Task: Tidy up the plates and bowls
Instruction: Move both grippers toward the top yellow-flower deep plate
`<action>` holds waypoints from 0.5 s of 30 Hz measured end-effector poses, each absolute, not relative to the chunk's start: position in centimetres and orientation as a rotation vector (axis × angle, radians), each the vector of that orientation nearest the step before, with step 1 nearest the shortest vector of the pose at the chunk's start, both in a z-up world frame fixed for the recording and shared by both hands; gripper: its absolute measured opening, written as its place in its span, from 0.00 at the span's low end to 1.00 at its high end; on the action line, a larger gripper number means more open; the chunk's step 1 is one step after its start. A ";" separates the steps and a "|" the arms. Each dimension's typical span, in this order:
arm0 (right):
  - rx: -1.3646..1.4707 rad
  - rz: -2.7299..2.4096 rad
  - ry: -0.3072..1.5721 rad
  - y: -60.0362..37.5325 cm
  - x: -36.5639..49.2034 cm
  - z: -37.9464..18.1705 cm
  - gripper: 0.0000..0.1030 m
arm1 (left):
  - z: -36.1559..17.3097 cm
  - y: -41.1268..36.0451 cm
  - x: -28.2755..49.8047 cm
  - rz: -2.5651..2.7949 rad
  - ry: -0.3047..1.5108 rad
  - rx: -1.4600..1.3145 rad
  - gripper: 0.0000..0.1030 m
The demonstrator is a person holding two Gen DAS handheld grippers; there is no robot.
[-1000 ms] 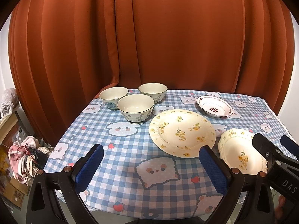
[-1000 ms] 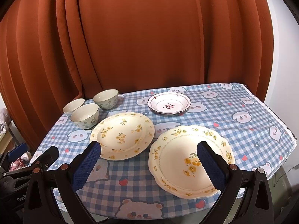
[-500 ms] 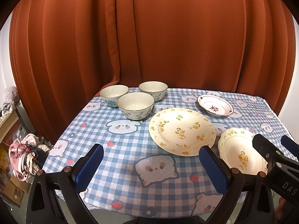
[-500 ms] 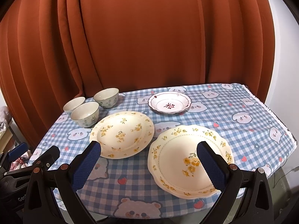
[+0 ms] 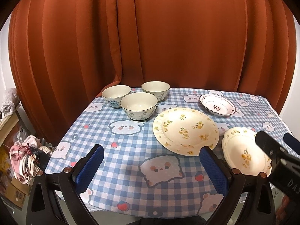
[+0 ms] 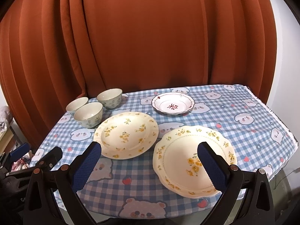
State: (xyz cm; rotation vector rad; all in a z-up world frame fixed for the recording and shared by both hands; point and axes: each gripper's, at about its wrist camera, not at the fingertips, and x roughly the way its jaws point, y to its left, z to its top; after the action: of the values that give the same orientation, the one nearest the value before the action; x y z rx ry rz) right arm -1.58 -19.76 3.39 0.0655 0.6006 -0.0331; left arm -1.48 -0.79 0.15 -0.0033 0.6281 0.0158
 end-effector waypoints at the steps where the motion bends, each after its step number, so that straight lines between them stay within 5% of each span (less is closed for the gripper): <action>1: 0.067 -0.040 0.598 -19.6 -1.5 3.5 1.00 | 0.2 -0.7 -1.4 0.008 0.628 0.003 0.99; 15: 0.082 -0.108 0.632 -15.7 -1.6 4.4 1.00 | 1.3 1.6 -0.4 -0.084 0.649 0.066 0.99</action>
State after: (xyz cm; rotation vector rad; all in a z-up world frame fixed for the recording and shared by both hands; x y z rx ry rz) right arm -1.59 -15.68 4.43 0.0819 0.6325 -0.1076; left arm -0.39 1.58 1.25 0.0658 0.6489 -0.0839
